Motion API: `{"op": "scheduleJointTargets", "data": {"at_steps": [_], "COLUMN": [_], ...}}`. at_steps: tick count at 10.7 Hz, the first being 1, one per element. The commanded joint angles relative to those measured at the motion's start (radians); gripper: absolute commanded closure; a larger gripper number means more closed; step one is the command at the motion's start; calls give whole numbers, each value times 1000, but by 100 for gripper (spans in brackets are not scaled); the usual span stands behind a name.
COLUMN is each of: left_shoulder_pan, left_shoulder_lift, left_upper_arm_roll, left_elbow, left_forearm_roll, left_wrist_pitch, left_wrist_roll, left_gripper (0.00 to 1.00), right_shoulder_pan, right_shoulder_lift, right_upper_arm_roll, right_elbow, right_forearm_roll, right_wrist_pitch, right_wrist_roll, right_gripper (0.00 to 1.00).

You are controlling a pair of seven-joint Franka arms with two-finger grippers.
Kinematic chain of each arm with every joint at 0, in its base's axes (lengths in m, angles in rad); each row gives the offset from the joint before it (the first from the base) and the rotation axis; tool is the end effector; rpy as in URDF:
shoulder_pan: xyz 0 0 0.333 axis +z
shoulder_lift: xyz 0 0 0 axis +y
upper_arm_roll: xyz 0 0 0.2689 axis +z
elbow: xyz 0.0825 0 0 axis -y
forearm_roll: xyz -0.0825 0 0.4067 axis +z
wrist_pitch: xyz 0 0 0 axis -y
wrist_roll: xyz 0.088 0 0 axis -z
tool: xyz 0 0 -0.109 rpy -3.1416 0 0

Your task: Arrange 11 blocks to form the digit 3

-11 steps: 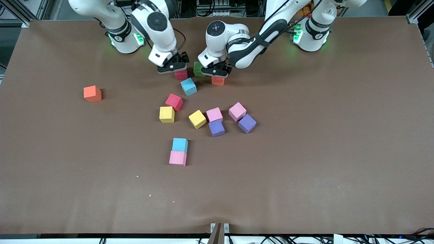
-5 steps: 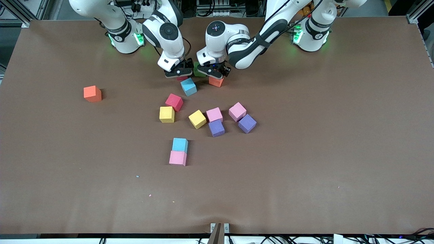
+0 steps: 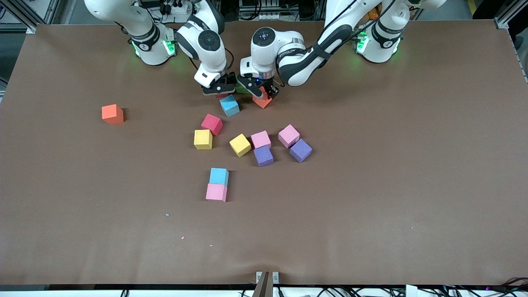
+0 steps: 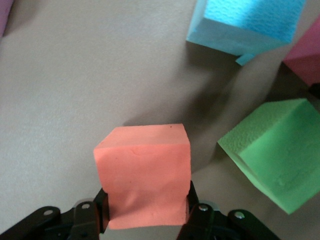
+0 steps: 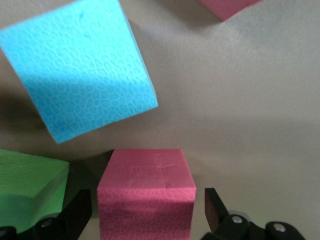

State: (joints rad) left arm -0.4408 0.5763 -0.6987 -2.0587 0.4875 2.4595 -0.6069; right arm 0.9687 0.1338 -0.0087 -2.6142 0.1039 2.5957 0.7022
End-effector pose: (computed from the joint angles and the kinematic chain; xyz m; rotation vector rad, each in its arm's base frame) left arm 0.2271 -0.5365 0.1523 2.8269 -1.2597 -0.0551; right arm 0.2427 0.3430 0.1234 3.0428 0.2514 -0.2087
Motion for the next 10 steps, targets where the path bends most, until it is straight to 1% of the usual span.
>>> {"op": "scheduleJointTargets", "data": {"at_steps": [1,2,4,6,7,8,9,10], "left_shoulder_pan": [5,10,8,10,5,2,1,1], "left_shoulder_lift": [-26,-26,-20,-26,-24,-24,-26,-24], "left_upper_arm_roll": [11,18,19,18,15,10,2,-16], "left_elbow": [-9,0,6,3,2,-7,-17,-21], "left_forearm_roll": [-7,-16,-17,-18,-18,-18,-20,-20], "left_wrist_pitch": [4,4,3,-10,-16,-16,-17,-33], "left_wrist_roll": [198,276,356,517,563,593,607,596], "left_gripper": [59,59,59,61,62,64,71,74], "right_shoulder_pan": [10,-7,-77,-196,-265,-339,-391,-419], "right_shoulder_lift": [-8,-17,-45,-95,-118,-131,-141,-155], "right_upper_arm_roll": [-10,-13,-14,-16,-19,-19,-19,-20], "right_elbow": [-10,-9,-7,-3,5,15,25,31], "right_forearm_roll": [11,11,5,4,0,0,0,-4], "right_wrist_pitch": [15,15,0,-61,-89,-98,-120,-143], "right_wrist_roll": [28,29,-10,-177,-305,-436,-533,-616], "right_gripper": [78,100,100,100,100,100,100,100]}}
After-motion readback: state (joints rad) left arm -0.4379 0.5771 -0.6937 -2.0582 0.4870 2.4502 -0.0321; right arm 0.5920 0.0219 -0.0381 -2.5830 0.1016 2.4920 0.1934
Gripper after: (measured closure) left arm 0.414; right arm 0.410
